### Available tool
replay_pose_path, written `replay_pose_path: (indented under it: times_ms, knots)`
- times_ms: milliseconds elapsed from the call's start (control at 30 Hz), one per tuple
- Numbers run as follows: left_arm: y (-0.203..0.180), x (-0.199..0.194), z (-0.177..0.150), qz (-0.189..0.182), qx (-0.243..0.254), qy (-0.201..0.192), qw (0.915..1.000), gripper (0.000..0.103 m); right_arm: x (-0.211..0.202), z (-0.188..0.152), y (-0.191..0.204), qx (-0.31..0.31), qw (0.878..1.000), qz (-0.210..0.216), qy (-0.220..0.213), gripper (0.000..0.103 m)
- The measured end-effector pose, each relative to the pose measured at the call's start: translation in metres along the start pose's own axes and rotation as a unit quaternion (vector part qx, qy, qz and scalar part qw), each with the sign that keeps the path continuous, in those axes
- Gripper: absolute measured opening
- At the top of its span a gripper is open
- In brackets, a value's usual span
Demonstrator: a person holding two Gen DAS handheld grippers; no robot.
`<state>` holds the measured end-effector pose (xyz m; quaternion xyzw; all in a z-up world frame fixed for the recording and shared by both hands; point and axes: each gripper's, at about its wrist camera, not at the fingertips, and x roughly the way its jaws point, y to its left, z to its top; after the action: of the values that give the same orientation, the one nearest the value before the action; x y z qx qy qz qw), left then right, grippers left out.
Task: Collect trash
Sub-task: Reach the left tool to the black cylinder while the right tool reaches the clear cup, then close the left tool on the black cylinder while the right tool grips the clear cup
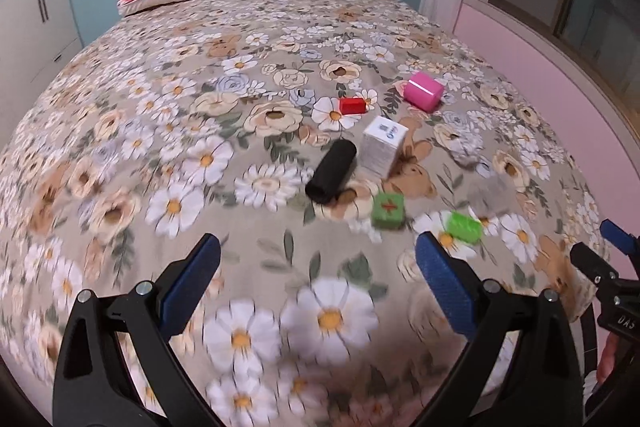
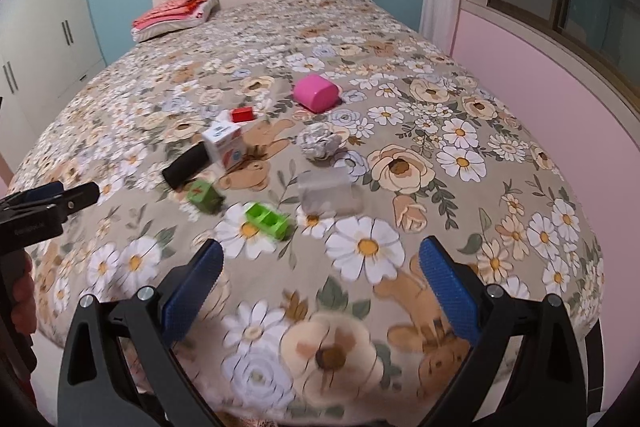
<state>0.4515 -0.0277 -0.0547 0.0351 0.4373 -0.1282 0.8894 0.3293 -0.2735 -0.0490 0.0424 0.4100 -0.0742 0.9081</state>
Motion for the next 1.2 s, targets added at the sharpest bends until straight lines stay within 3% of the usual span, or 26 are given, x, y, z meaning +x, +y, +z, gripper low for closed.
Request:
replay_pose_path:
  times_ms: [233, 367, 833, 1000, 1067, 1100, 1133, 1200]
  knots:
    - [0.004, 0.076, 0.029, 0.008, 0.039, 0.028, 0.9988, 0.096, 0.066, 0.023, -0.009, 0.005, 0.999, -0.008, 0.038, 0.100]
    - [0.006, 0.118, 0.042, -0.007, 0.045, 0.051, 0.9977, 0.096, 0.100, 0.032, -0.008, -0.006, 0.998, -0.025, 0.052, 0.100]
    - [-0.004, 0.197, 0.060, -0.028, 0.078, 0.091, 0.9924, 0.094, 0.177, 0.035, -0.007, 0.001, 0.994, -0.017, 0.104, 0.099]
    - [-0.004, 0.204, 0.060, -0.031, 0.076, 0.094, 0.9921, 0.070, 0.185, 0.033, -0.008, 0.009, 0.994, -0.012, 0.110, 0.087]
    - [-0.005, 0.201, 0.061, -0.037, 0.078, 0.094, 0.9919, 0.044, 0.185, 0.034, -0.011, 0.011, 0.994, -0.012, 0.108, 0.076]
    - [-0.007, 0.199, 0.061, -0.040, 0.078, 0.095, 0.9917, 0.038, 0.185, 0.034, -0.012, 0.011, 0.994, -0.010, 0.107, 0.065]
    - [-0.009, 0.198, 0.061, -0.037, 0.078, 0.097, 0.9915, 0.036, 0.185, 0.035, -0.012, 0.009, 0.994, -0.010, 0.107, 0.057]
    - [-0.011, 0.195, 0.062, -0.029, 0.077, 0.100, 0.9916, 0.035, 0.181, 0.036, -0.014, 0.012, 0.994, -0.004, 0.105, 0.057]
